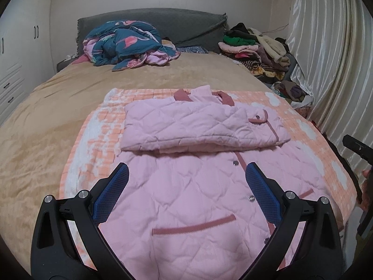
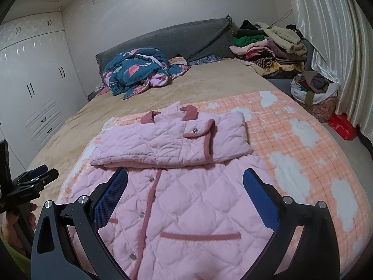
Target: Fold large clothes
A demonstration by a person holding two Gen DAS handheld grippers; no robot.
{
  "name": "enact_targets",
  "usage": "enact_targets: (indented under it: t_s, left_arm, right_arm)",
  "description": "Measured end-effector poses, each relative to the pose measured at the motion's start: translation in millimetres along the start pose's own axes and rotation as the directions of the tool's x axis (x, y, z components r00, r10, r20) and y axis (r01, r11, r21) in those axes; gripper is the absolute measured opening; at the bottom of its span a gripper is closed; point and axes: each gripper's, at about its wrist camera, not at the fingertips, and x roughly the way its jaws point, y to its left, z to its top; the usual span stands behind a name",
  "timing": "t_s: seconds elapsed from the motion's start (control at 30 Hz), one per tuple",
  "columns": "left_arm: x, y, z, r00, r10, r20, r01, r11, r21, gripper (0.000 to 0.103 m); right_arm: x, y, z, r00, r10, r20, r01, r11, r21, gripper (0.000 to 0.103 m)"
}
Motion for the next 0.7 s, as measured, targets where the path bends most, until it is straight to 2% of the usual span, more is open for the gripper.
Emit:
enact_targets:
  t_s: [0.33, 0.7]
  left_arm:
    - [-18.1, -1.3, -26.4, 1.000, -0.014, -0.018, 0.014, 1.000, -0.014, 0.094]
    - [-25.3, 3.1, -57.1, 0.997, 0.034, -0.065, -0.033, 0.999, 0.013, 0.094]
  right_arm:
    - [-28.3, -10.0, -18.0, 1.000, -0.016, -0.013, 0.016, 1.000, -0.020, 0.099]
    - [-34.7, -24.7, -46.6, 0.997, -0.042, -0.067, 0.040, 0.999, -0.025, 0.099]
